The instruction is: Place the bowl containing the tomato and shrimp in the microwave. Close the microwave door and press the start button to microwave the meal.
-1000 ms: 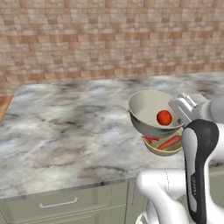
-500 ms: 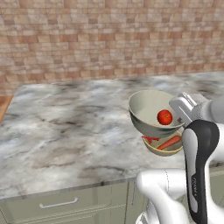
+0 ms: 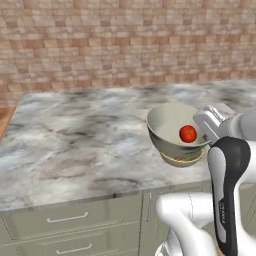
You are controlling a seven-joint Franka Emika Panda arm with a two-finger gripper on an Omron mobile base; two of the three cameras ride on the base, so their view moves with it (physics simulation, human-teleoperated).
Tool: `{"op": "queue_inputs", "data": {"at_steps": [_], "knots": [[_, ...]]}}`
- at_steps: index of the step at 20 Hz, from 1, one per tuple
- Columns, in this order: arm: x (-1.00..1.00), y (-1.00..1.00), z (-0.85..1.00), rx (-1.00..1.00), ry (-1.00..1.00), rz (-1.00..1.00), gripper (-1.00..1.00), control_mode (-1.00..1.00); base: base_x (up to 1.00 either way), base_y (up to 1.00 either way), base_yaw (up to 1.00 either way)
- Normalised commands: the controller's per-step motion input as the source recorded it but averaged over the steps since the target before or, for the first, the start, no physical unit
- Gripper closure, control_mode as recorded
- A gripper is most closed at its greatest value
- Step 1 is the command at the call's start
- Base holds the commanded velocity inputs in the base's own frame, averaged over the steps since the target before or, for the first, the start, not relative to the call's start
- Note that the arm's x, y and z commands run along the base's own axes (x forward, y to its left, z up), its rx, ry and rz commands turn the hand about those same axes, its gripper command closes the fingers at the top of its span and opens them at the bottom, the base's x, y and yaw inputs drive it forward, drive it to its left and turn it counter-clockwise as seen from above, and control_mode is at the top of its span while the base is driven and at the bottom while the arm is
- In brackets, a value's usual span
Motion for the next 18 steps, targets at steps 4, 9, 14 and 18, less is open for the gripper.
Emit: {"op": "queue_inputs", "data": {"at_steps": [4,9,14,18], "knots": [[0.00,0.00,0.00,0.00,0.00,0.00,1.00,1.00,-0.21,-0.01,-0.03],[0.00,0.00,0.00,0.00,0.00,0.00,1.00,1.00,-0.05,-0.09,-0.19],[0.00,0.00,0.00,0.00,0.00,0.00,1.00,1.00,0.00,-0.07,-0.42],[0.00,0.00,0.00,0.00,0.00,0.00,1.00,1.00,0.00,-0.14,-0.62]]}}
